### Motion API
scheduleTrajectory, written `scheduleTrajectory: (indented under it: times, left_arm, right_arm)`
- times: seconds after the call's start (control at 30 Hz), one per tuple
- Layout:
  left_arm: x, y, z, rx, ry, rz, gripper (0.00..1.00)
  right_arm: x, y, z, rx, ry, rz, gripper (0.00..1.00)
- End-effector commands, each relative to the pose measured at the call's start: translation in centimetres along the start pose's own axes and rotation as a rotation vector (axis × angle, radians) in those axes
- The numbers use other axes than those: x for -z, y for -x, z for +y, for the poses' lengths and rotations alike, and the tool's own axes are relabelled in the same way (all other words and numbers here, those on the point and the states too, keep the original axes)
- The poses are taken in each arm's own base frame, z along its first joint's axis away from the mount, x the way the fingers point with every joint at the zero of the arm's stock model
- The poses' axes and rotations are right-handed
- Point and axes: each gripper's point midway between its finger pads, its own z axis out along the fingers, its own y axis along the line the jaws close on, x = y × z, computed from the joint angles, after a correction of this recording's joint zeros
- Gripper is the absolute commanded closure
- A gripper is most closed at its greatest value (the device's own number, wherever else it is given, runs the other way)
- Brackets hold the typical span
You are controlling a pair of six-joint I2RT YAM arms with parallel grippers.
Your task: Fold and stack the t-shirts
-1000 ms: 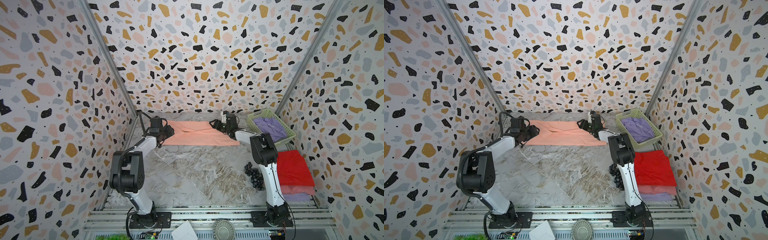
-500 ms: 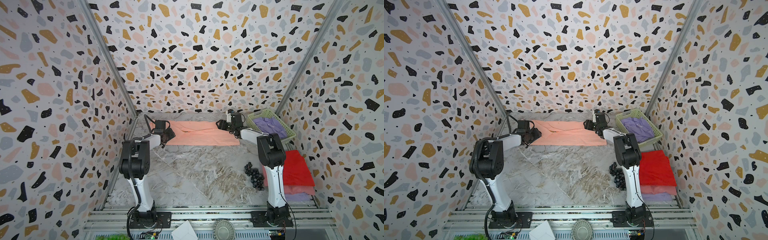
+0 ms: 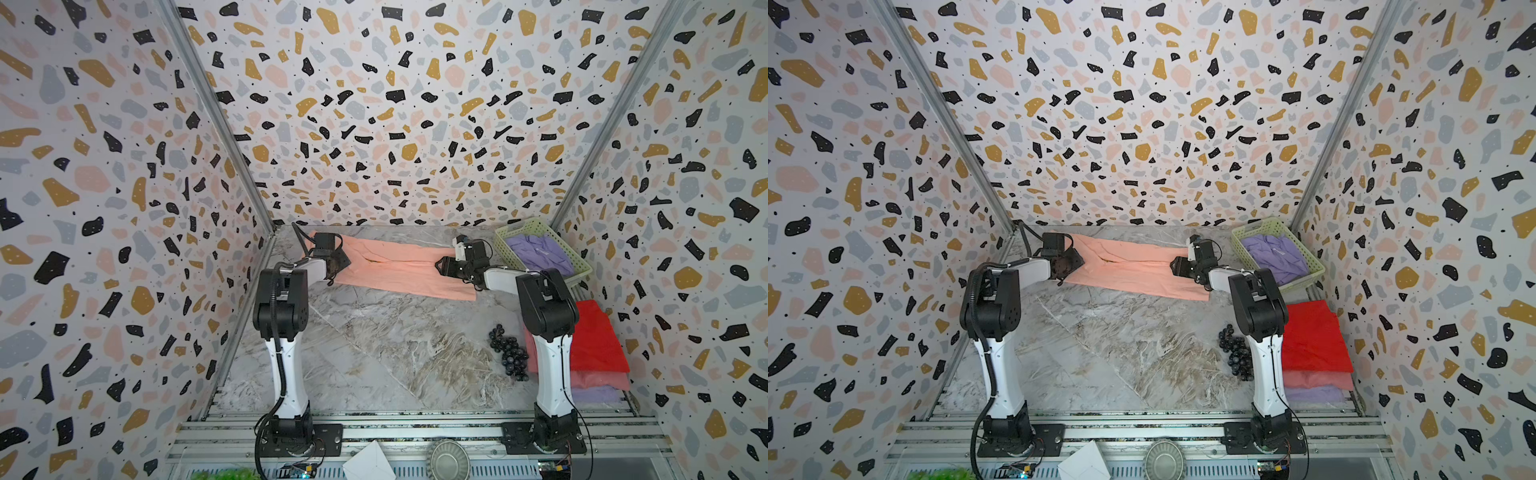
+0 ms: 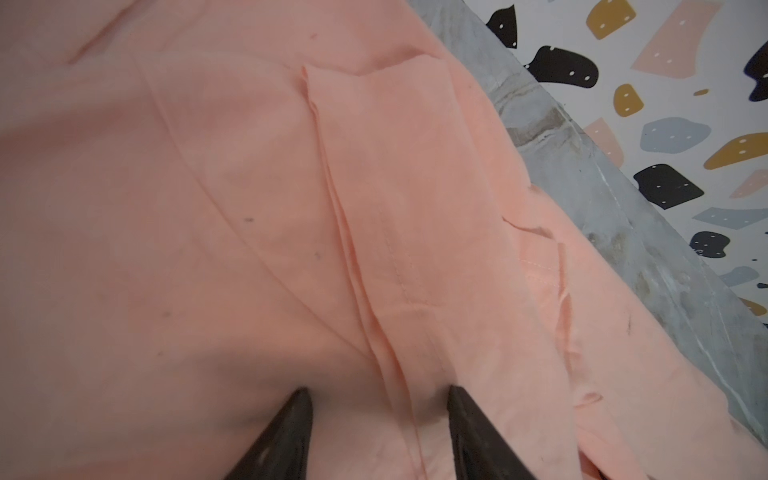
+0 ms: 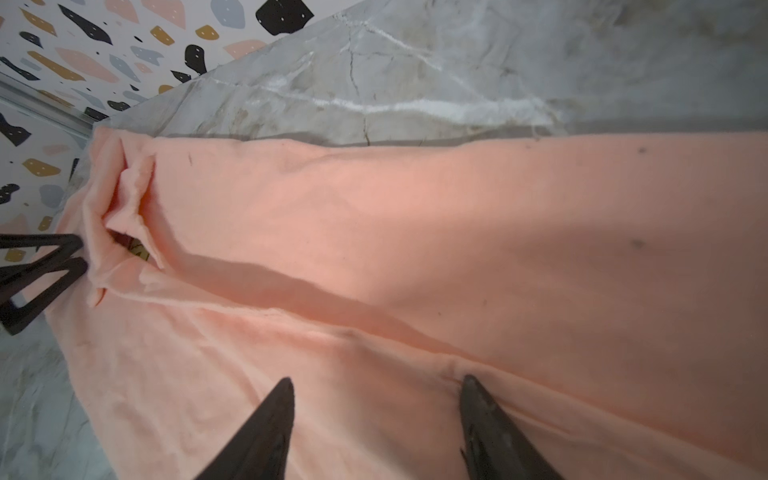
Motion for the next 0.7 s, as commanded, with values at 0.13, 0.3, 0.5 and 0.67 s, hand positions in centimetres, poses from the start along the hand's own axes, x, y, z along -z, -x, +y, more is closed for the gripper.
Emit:
scheduleTrajectory:
  times: [0.13,0.3,0.5,0.67]
  left_arm:
    - [-2.0,-1.9,-3.1,-0.095,-0.11,0.131,0.44]
    - [-2.7,-5.4,-10.4,-0.238,-0.307,0.21,0.43]
    - [-3.0,-9.6,-17.1,-0.346,-0.461,0.246,0.42]
    - [-3.4,-11.0,-20.1,-0.37,-0.531,0.26,0.42]
  right_arm:
    - [5.7,-17.2,3.8,-0.048,0.029,0.367,0.38]
    - [9.9,-23.4,8.4,0.014,0.087,0.482,0.37]
    - [12.2,-25.8,11.0,0.063,0.099,0.501,0.36]
    - [13.2,-26.0,10.9,0.095,0.076,0.51,0.36]
